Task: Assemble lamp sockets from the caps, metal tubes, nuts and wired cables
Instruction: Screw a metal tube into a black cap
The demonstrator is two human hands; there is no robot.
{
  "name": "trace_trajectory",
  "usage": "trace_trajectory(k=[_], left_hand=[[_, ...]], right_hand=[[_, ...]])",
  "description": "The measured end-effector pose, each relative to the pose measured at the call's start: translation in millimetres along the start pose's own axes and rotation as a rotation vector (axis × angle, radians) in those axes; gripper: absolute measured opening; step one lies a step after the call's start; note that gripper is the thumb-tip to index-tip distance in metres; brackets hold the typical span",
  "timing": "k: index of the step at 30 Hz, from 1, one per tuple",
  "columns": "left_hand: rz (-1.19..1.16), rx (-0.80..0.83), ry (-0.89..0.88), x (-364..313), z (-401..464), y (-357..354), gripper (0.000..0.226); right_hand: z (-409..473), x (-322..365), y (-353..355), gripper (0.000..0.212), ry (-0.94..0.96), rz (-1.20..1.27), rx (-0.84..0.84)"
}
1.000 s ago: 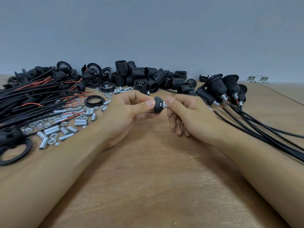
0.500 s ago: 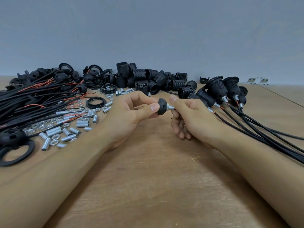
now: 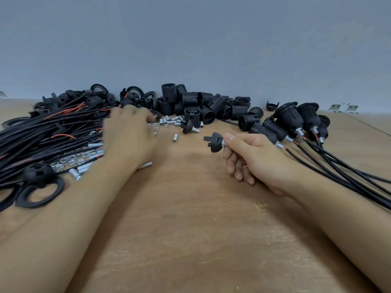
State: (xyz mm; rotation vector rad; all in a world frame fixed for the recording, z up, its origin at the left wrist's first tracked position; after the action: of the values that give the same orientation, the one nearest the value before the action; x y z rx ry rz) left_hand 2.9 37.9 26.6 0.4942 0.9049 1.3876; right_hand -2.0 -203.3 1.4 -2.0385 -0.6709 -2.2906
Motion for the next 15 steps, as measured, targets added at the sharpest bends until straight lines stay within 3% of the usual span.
trace_trajectory(k=[2,5,15], left_hand=[[0.264,0.073,0.236,36,6,2,0.043],[0.358,0.25,0.49,68,0,1,0.049],[0.327,0.127,0.523,75,2,9,0.031]], right_hand=[[-1,0,0,0.039,0.006,-0.012,0.008],[0,0,0,0.039,0.002,0.004,0.012],[1,-4,1,0.039,-0.015,0.006,0.032]])
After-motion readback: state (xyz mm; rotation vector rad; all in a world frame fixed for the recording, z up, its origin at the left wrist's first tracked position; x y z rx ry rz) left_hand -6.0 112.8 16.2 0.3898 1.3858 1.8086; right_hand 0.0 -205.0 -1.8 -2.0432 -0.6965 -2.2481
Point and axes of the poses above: each hand's wrist, its own z-axis towards the middle knuckle, its own y-axis out of the back of the hand, x = y × z, the point moved 6 cm from there along z, towards the middle knuckle, and after that the axes turned 2 degrees about -x, right-handed, at the moved point
